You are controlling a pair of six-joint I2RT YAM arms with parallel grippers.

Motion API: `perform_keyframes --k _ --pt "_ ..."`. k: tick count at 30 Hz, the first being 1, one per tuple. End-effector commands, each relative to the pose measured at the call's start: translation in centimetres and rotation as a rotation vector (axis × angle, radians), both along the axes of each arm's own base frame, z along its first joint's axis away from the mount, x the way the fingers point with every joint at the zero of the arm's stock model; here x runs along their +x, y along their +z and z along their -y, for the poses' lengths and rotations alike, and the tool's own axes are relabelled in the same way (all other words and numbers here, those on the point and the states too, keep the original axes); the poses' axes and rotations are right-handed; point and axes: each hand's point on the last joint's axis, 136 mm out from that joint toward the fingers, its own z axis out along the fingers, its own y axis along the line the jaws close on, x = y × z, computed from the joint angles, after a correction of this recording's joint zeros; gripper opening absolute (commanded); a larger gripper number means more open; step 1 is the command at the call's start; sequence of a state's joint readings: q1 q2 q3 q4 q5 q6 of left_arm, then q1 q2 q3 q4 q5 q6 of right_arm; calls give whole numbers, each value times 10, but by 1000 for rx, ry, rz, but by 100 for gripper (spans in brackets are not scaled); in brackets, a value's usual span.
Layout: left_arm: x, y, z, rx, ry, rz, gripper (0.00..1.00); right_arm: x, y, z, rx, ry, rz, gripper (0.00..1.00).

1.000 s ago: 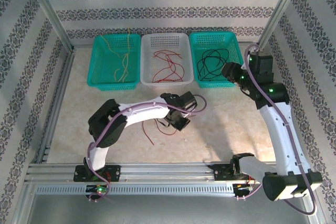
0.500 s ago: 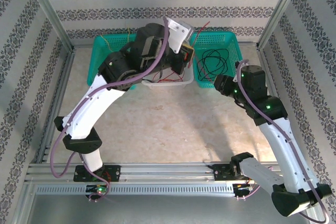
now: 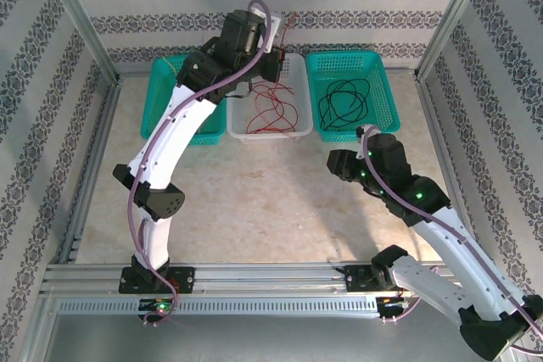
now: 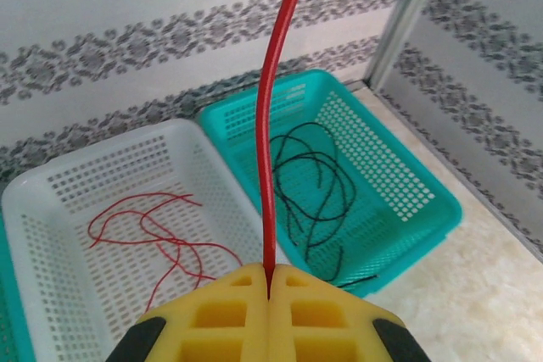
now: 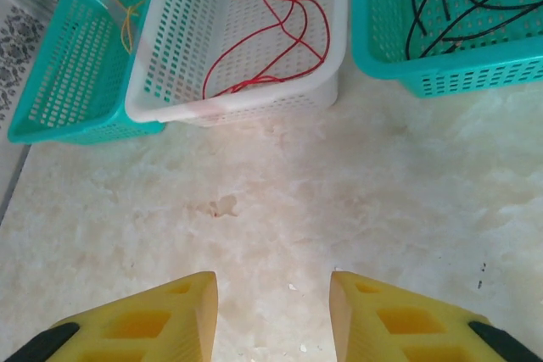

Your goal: Untangle the cables

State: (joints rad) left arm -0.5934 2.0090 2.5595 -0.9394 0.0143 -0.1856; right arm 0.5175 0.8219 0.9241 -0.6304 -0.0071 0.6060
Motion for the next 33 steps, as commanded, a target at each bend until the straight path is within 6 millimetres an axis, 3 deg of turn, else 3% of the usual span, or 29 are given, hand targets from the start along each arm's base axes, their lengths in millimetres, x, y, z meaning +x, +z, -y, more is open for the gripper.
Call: perform_keyframes --k 1,7,11,12,14,17,18,20,22,25,28,31,33 --pt "20 19 -9 -75 51 60 0 6 8 -1 2 -30 50 41" --pt "64 -11 -17 -97 103 30 0 8 14 -4 -36 -11 62 43" --pt "92 -48 -21 -84 132 -16 0 11 27 -3 -45 -13 91 44" --pt "97 -58 -20 -76 127 -30 7 12 30 -2 -51 -15 98 45" --pt "103 -75 -20 -64 125 -63 49 13 37 1 -71 -22 114 47" --pt "103 -84 -23 -56 146 -89 92 15 48 10 -118 -47 147 61" --pt "101 -83 -22 -59 142 -89 100 16 51 14 -135 -63 160 65" --pt "96 -71 -31 -59 169 -67 100 21 55 26 -175 -120 189 76" --pt "88 -58 -43 -45 203 -28 100 29 54 37 -207 -195 209 97" --pt "68 -34 -80 -19 316 92 100 42 40 54 -210 -329 222 98" --pt "34 -31 -135 2 496 270 100 57 15 67 -248 -387 329 98" --pt "-13 -43 -191 40 660 485 100 67 -9 99 -284 -534 384 99" --pt "-39 -80 -224 141 745 548 100 68 -27 130 -392 -664 342 98"
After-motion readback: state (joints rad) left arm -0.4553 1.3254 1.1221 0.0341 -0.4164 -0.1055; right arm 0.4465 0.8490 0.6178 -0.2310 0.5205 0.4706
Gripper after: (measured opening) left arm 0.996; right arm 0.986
